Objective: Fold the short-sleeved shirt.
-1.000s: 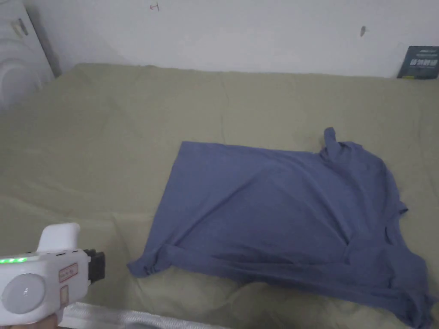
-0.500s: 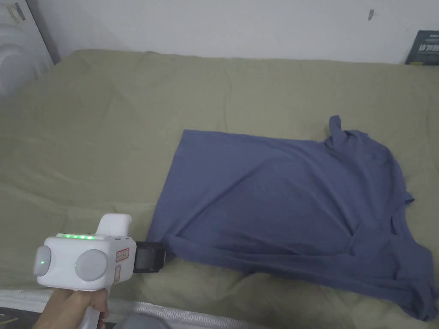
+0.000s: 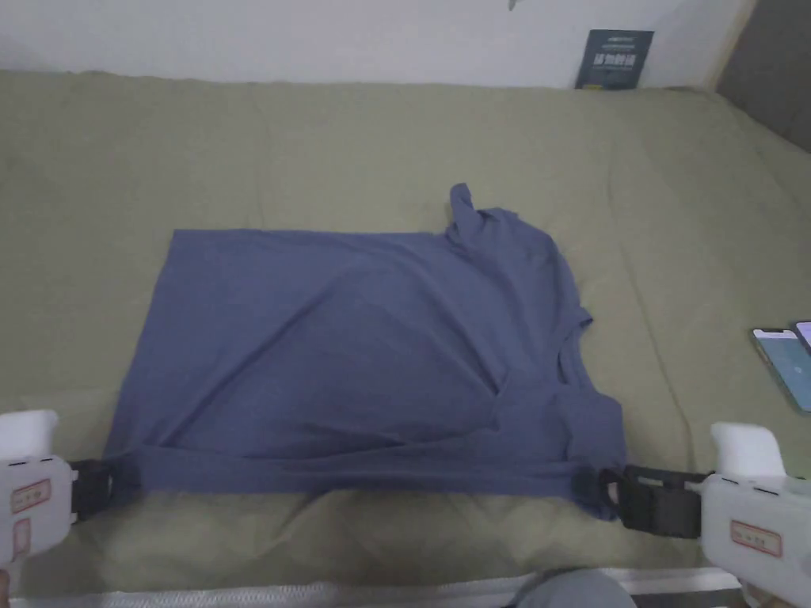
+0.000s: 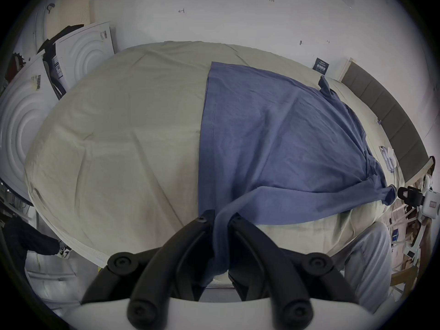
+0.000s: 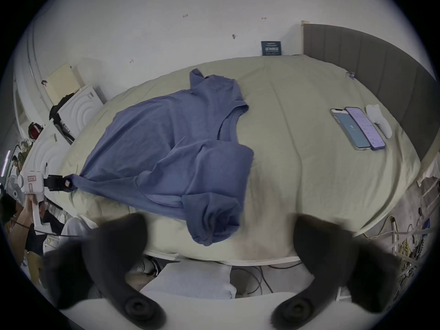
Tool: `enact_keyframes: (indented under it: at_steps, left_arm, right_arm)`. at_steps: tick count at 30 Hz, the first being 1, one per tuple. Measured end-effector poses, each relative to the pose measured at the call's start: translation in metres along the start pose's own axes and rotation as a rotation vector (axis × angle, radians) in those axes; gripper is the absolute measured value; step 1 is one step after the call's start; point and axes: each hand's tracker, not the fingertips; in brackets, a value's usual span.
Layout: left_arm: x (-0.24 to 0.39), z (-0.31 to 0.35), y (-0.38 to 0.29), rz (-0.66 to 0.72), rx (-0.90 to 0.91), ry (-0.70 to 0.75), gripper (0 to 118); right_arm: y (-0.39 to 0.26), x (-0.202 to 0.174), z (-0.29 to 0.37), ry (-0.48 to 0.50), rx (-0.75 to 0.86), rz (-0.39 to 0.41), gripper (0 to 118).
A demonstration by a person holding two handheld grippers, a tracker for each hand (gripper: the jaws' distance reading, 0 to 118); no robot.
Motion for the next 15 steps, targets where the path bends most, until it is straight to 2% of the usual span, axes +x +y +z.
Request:
enact_keyframes:
  at_steps: [2, 5, 7, 9, 11, 12, 13, 14, 15]
  left_arm:
    - [0.003, 0.004, 0.003, 0.005, -0.002, 0.007, 10]
    - [0.004, 0.007, -0.002, 0.014, 0.001, 0.009, 10]
    - [0.005, 0.007, 0.000, 0.018, -0.002, 0.011, 10]
    - [0.006, 0.009, -0.004, 0.021, -0.009, 0.010, 10]
    - [0.006, 0.008, 0.001, 0.013, -0.019, 0.018, 10]
    - [0.005, 0.009, -0.001, 0.016, -0.019, 0.019, 10]
    - [0.005, 0.010, -0.002, 0.017, -0.019, 0.019, 10]
    - [0.002, 0.006, 0.003, 0.020, -0.020, 0.020, 10]
    - [0.002, 0.006, 0.002, 0.025, -0.020, 0.023, 10]
  right_arm:
    - [0.001, -0.007, -0.003, -0.014, -0.014, 0.027, 117]
    - [0.000, 0.002, -0.022, -0.002, -0.045, 0.060, 117]
    - [0.001, -0.008, -0.032, 0.003, -0.098, 0.097, 116]
    - [-0.001, -0.013, -0.044, 0.007, -0.114, 0.105, 108]
    - [-0.001, -0.015, -0.049, 0.007, -0.122, 0.133, 71]
    - [-0.002, -0.015, -0.050, -0.019, -0.119, 0.144, 47]
    - [-0.002, -0.014, -0.050, -0.046, -0.108, 0.154, 14]
    - [-0.003, -0.012, -0.048, -0.053, -0.093, 0.156, 11]
    - [-0.001, -0.005, -0.046, -0.009, -0.086, 0.122, 11]
